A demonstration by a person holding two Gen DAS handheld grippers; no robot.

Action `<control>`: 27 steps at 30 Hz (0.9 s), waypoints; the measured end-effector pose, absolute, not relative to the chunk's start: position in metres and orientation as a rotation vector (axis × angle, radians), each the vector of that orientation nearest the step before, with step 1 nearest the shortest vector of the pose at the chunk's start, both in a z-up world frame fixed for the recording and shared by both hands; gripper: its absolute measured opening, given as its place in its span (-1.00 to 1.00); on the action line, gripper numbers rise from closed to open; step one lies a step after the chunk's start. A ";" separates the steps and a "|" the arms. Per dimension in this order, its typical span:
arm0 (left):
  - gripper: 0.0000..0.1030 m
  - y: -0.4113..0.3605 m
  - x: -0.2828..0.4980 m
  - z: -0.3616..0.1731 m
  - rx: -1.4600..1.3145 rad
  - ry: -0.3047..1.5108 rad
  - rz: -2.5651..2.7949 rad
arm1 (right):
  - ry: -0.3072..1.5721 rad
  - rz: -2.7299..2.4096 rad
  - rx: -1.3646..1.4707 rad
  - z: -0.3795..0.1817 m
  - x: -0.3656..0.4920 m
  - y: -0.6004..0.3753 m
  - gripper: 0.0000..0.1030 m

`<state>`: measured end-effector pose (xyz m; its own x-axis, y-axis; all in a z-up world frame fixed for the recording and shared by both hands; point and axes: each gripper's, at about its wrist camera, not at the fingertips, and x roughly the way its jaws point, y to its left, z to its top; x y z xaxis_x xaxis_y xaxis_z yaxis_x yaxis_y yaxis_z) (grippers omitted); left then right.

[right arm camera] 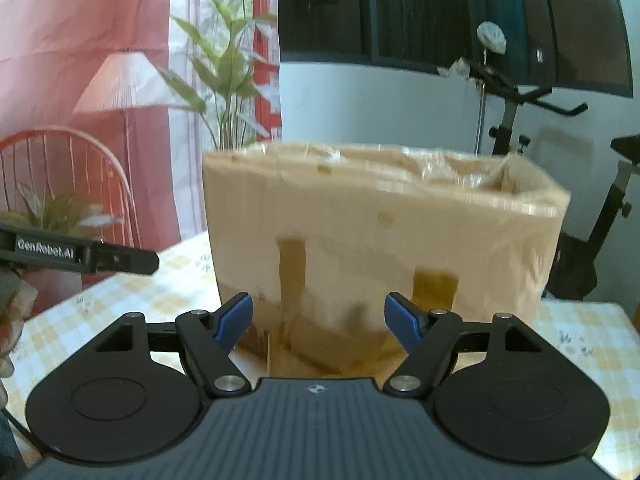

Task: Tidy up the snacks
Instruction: 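Withdraw both open grippers from the box back toward the table, then grasp the small clear nut packet with the right gripper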

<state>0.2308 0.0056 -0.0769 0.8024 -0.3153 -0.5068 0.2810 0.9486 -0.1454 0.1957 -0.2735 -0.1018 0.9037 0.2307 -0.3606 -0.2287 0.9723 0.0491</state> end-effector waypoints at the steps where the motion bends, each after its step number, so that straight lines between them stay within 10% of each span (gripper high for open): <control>1: 0.44 0.007 0.229 -0.080 -0.067 0.559 -0.315 | 0.390 0.238 0.004 -0.107 0.195 -0.274 0.47; 27: 0.44 0.026 0.218 -0.121 -0.121 0.657 -0.215 | 0.777 0.328 0.119 -0.187 0.274 -0.258 0.46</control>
<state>0.2183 0.0263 -0.1211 0.7706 -0.2363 -0.5919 0.1599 0.9707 -0.1794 0.2737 -0.2580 -0.1871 0.6653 0.3329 -0.6682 -0.2461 0.9429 0.2246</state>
